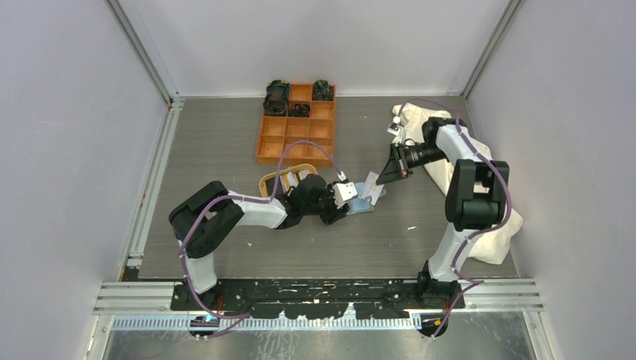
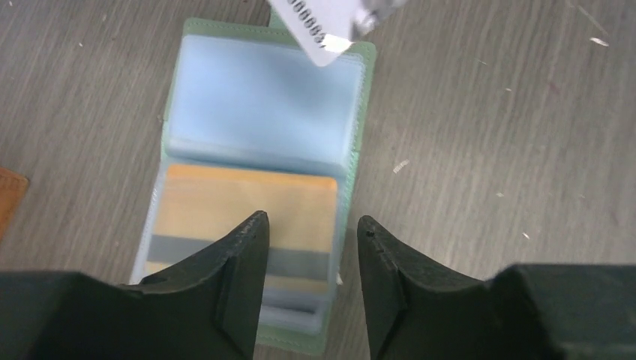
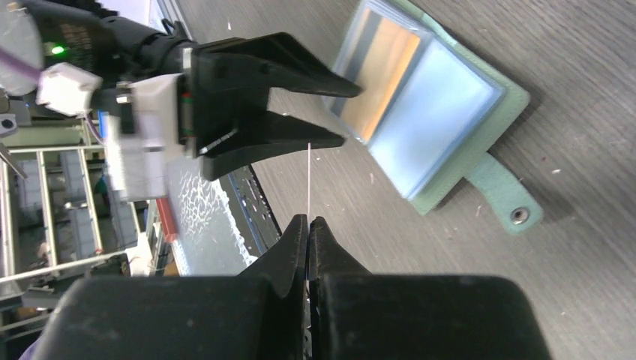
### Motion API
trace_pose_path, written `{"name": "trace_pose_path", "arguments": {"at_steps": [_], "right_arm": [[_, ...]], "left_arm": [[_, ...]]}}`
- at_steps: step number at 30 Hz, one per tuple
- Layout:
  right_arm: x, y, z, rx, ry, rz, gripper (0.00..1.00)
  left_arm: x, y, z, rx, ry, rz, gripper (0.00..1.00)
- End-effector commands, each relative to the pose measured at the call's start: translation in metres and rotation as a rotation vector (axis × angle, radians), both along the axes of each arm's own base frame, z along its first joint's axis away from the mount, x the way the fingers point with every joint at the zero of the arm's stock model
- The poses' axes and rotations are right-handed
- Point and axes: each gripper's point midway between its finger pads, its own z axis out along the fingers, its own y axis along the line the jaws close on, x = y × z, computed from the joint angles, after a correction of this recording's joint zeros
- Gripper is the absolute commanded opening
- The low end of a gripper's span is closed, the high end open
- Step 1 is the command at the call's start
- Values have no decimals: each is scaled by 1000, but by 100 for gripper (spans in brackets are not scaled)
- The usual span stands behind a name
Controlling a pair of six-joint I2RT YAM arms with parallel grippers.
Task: Put the credit cards into the card holder
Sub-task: Insert the credit card into the card holder.
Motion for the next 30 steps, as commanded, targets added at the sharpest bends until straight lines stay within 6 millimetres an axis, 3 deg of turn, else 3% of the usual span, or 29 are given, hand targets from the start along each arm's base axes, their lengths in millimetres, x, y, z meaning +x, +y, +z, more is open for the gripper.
{"name": "trace_pose_path", "arguments": {"at_steps": [1,5,8,9,10,15,19,23,30], "right_arm": [[16,5,-9,-24,-2,61,1],[30,9,-20,-32,15,104,1],[34,14,-33,-44,38,122,1],[35,18,-38,-53,46,128,1],[36,23,-42,-66,51,134,1],[45,25,-57,-110,71,116,1],[40,30,-62,-107,96,137,1],[36,37,-67,-110,113,156,1],[39,35,-80,-161,130,131,1]], "left_arm": [[-23,9,20,-109,81,29,49],[-29,24,54,-278,113,97,63],[-27,41,58,-416,273,238,82],[-21,47,57,-462,338,296,96],[-18,51,54,-507,417,347,99],[1,74,36,-705,705,535,99],[3,78,13,-699,816,657,92],[7,83,6,-648,814,737,83],[-2,98,-10,-368,712,888,68]]}}
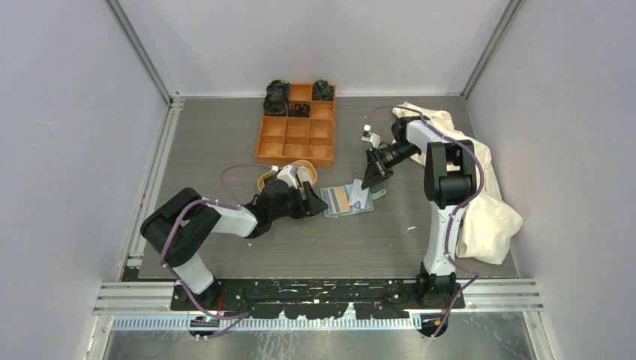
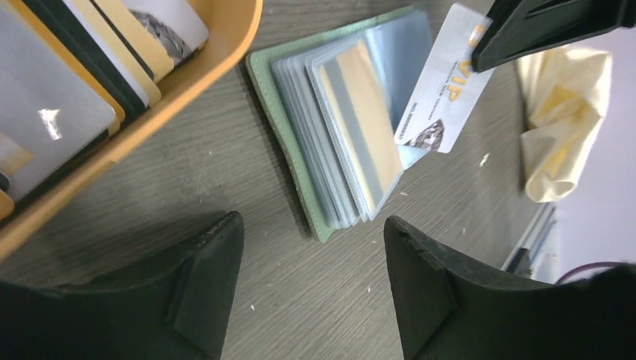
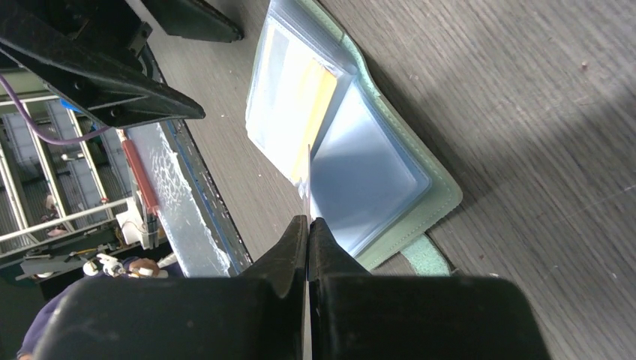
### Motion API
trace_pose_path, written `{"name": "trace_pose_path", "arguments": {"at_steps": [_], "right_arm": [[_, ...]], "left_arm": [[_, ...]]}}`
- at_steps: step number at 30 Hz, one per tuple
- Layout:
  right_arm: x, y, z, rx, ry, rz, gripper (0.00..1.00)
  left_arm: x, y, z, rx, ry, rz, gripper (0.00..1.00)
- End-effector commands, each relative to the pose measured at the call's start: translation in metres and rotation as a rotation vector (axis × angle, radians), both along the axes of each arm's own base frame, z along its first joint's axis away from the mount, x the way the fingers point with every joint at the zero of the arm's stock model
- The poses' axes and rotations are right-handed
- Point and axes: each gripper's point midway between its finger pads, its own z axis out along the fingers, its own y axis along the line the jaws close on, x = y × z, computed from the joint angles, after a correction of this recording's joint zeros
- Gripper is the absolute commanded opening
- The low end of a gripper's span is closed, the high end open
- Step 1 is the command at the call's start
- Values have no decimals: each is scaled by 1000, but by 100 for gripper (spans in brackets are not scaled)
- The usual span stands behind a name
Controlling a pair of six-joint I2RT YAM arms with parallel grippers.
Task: Put the credit cards into the card holder
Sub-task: Insert the credit card into the card holder.
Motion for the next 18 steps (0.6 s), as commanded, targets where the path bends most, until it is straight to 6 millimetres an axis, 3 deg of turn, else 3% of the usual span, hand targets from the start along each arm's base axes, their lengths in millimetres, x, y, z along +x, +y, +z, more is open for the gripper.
{"name": "trace_pose_path", "arguments": {"at_steps": [1,3,5,12,18], "right_arm": [[9,2,3,-17,-30,-12,1],[8,2,3,-12,-24,-14,1],[7,3,2,-9,-15,-13,1],[1,10,-5,-9,11,11,1],[-3,17,-6,0,25,24,1]], "left_arm": [[-5,19,-17,225,39,53,66],[-5,19,-18,240,44,52,57],[-4,16,-19,240,49,45,55],[0,3,-13,244,43,31,61],[4,1,-19,296,58,44,61]]}}
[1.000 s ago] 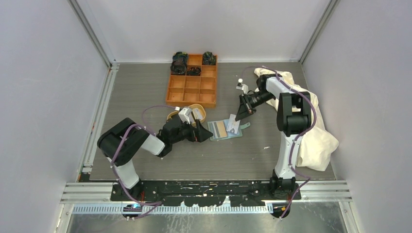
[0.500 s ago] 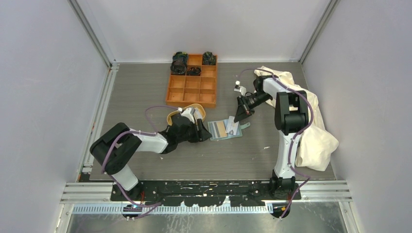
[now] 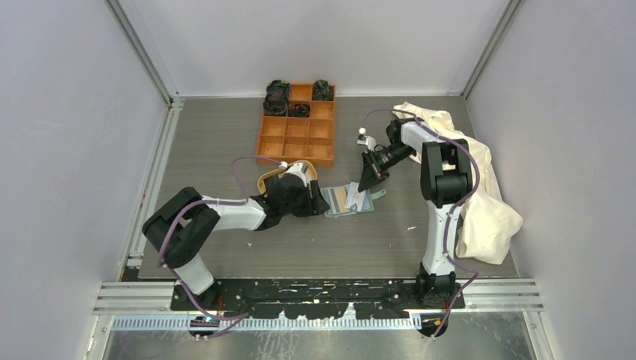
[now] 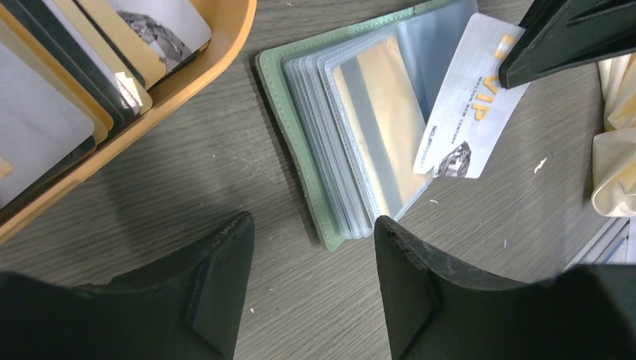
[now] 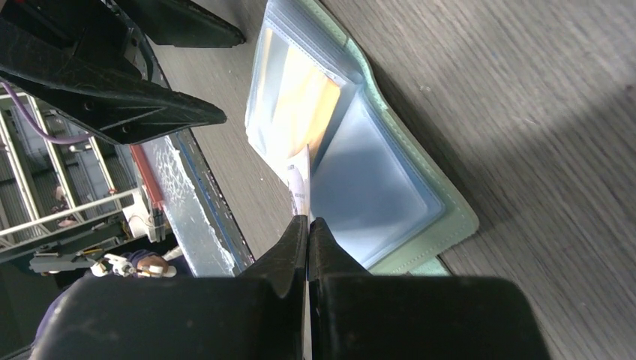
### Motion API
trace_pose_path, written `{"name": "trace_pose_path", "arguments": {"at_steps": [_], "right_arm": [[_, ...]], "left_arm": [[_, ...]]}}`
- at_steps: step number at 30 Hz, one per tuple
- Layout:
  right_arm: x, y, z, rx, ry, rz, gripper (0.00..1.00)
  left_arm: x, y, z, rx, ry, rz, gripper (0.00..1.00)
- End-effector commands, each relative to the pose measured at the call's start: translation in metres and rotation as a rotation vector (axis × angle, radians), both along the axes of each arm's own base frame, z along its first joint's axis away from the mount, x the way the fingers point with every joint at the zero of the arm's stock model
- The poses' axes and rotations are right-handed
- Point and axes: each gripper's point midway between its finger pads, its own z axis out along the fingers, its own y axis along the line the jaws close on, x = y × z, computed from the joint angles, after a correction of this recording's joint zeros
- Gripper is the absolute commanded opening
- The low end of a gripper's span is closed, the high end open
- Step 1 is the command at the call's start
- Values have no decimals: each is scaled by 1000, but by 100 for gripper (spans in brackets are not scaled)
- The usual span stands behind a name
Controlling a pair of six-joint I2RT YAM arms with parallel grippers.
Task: Put the credit cards into the card holder
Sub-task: Insert the credit card into the card holder.
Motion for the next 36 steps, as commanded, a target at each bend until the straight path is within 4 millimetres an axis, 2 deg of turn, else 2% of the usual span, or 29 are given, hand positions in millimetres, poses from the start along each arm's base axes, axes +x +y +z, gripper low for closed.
{"name": "trace_pose_path", "arguments": {"at_steps": [1,9,18,23,30,36], "right_arm": [[1,9,4,24,1,8,1],[-4,9,-2,20,54,8,1],[-7,11,-20,-89,124,12,1],[-9,8,-28,-154,155,-19,1],[-17,1,-35,-237,194,-81,1],[-22,3,-40,-255,223,-114,1]], "left_arm": [[3,5,-15,96,17,19,60],[4,3,-27,160,34,14,55],[2,-2,-36,204,51,-16,49],[1,-2,-37,206,54,-20,45],[1,-3,-36,205,55,-27,44],[1,-6,-34,193,52,-38,44]]}}
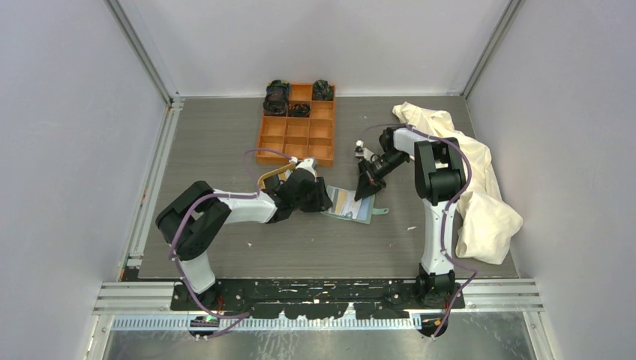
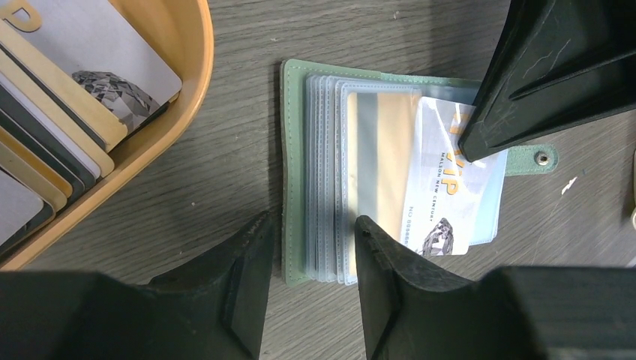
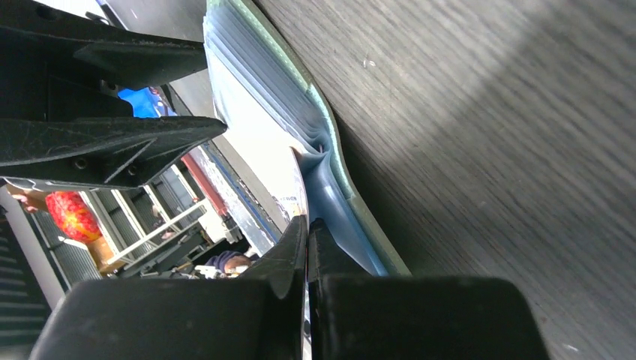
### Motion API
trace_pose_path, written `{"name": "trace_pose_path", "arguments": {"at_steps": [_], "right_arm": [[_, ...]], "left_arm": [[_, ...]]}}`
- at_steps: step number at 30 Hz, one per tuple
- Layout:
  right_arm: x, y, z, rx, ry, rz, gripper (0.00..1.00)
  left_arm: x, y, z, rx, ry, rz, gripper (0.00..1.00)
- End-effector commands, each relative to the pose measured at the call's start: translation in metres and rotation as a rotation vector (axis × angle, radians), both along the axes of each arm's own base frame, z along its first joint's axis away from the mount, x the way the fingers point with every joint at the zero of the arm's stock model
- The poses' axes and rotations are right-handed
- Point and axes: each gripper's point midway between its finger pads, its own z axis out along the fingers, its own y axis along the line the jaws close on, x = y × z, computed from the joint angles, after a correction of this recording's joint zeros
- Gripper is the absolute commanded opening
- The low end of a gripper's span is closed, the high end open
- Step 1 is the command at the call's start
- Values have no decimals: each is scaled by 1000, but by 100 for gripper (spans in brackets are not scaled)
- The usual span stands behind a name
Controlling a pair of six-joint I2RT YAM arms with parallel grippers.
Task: Put the credit cards into the card holder
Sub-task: Insert the credit card into the card holder.
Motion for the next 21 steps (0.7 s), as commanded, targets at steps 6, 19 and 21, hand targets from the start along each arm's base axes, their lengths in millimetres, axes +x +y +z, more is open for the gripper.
{"name": "trace_pose_path", "arguments": {"at_steps": [6,19,21], "right_arm": [[9,4,-19,-117,-14,-24,1],[23,22,-16,-41,-19,-23,11],[22,20,-15,-46,-29,-10,17]], "left_arm": [[-16,7,-25,89,56,-52,44],[-16,6,-16,77,34,-61,46],[-15,8,-6,71,7,-58,47]]}}
